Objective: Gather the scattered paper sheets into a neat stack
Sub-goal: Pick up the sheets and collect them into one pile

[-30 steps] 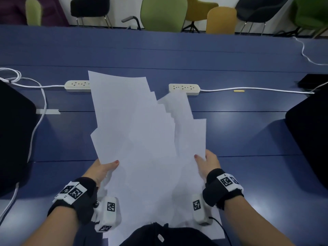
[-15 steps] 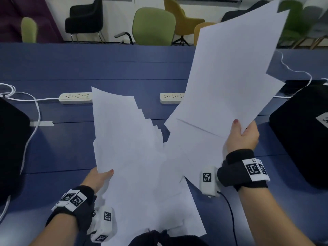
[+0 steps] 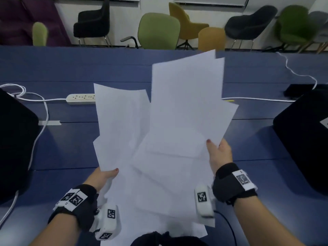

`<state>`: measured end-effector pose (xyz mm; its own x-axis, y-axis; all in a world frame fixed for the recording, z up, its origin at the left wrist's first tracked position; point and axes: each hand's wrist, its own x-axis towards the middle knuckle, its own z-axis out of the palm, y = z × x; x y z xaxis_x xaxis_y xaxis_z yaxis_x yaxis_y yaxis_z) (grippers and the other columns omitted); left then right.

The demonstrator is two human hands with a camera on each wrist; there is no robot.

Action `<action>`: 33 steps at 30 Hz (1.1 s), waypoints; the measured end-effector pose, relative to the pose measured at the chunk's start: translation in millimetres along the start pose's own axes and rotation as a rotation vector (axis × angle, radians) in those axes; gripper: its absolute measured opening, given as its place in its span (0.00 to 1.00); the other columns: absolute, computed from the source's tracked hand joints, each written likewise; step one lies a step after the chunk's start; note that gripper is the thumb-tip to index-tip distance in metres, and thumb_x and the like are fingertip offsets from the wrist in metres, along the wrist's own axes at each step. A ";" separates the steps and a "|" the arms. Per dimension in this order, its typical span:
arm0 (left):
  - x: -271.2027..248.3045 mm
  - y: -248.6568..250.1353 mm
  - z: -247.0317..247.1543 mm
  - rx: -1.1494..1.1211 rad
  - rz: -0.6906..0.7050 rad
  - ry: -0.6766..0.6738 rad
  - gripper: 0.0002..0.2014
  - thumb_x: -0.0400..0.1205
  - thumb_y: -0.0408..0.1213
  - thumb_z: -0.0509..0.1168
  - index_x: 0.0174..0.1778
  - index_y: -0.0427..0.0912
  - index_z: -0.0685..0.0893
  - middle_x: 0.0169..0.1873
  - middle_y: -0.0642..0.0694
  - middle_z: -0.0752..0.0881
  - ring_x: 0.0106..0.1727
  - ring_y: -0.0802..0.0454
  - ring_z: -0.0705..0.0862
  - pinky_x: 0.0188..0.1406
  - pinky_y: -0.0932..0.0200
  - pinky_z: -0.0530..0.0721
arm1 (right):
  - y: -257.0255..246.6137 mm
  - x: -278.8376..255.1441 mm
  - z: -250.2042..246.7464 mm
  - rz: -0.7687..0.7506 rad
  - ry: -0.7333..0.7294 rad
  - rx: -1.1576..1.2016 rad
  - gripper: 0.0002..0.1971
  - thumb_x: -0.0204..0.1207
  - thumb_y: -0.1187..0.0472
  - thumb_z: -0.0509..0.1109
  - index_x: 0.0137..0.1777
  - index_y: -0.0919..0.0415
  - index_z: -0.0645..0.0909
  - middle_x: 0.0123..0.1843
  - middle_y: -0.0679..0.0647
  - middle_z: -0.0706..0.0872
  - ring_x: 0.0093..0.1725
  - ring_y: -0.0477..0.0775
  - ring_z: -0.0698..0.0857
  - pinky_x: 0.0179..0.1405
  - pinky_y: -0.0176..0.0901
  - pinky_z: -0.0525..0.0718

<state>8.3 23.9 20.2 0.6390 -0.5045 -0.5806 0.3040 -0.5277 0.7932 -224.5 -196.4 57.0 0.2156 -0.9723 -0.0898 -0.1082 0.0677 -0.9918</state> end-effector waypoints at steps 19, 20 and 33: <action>-25.6 17.6 16.3 -0.127 0.022 -0.164 0.30 0.59 0.41 0.71 0.59 0.39 0.83 0.52 0.51 0.87 0.53 0.56 0.82 0.57 0.59 0.73 | 56.8 -14.7 -0.9 0.549 -0.588 0.097 0.40 0.45 0.51 0.86 0.61 0.59 0.81 0.62 0.57 0.87 0.63 0.57 0.83 0.71 0.54 0.74; -28.7 19.0 16.1 -0.117 0.027 -0.174 0.32 0.58 0.41 0.73 0.61 0.40 0.81 0.54 0.50 0.87 0.53 0.56 0.83 0.57 0.58 0.75 | 58.3 -15.5 0.7 0.543 -0.606 0.080 0.43 0.43 0.51 0.86 0.63 0.60 0.80 0.62 0.56 0.87 0.64 0.57 0.83 0.72 0.54 0.73; -37.3 26.8 27.6 -0.080 0.062 -0.178 0.42 0.69 0.72 0.58 0.73 0.48 0.69 0.73 0.49 0.74 0.74 0.49 0.72 0.74 0.53 0.66 | 40.7 -28.6 26.6 0.210 -0.552 -0.122 0.26 0.70 0.74 0.69 0.62 0.48 0.70 0.56 0.43 0.83 0.62 0.53 0.82 0.62 0.46 0.78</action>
<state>-26.9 9.7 58.0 0.5257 -0.6506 -0.5481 0.3280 -0.4395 0.8362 -209.2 -159.9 16.8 0.6463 -0.6789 -0.3484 -0.3061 0.1876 -0.9333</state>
